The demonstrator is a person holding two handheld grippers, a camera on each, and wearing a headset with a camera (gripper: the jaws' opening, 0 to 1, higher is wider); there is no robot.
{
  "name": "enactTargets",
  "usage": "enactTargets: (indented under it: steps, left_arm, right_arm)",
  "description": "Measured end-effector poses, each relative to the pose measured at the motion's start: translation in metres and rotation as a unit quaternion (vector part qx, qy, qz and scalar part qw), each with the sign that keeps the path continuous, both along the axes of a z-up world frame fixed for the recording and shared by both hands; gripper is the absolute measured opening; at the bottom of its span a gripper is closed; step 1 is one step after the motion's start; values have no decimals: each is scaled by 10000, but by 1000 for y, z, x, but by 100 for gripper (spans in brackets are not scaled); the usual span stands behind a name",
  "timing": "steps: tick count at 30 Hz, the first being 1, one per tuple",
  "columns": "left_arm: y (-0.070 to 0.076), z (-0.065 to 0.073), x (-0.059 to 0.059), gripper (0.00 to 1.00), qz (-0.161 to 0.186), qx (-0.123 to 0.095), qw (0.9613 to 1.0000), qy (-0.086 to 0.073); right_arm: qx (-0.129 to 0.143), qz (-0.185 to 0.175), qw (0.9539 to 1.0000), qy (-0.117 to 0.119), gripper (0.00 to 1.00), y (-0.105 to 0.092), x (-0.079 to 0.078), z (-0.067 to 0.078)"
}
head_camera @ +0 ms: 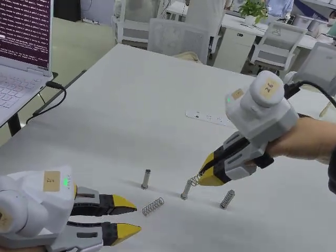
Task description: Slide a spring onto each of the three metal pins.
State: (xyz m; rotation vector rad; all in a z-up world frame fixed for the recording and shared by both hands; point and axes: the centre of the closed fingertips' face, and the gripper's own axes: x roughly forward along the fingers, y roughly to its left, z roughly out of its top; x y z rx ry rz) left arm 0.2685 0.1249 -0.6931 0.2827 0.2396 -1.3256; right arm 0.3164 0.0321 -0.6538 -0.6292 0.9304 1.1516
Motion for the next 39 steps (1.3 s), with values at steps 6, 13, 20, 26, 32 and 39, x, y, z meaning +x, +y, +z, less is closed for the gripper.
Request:
enactTargets:
  steps: [6,13,20,26,32,39]
  left_arm:
    - [3,-7,2,23,111,30,9999,117]
    - [8,-9,7,38,313,27,9993,183]
    - [14,-13,12,50,535,-4,9983,209]
    - [19,-14,16,59,702,-27,9973,189]
    - [23,-15,18,65,839,-45,9963,171]
    - [25,-17,20,69,925,-58,9955,182]
  right_arm:
    - [-117,-41,9999,-39,8,-6,5,-1]
    - [-206,-56,9998,-47,8,-8,13,-4]
    - [-308,-65,9995,-18,8,-10,21,-5]
    - [-421,-40,9991,11,8,-10,27,-7]
    - [-585,1,9983,44,8,-11,32,-10]
    - [-783,60,9969,105,8,-12,38,-17]
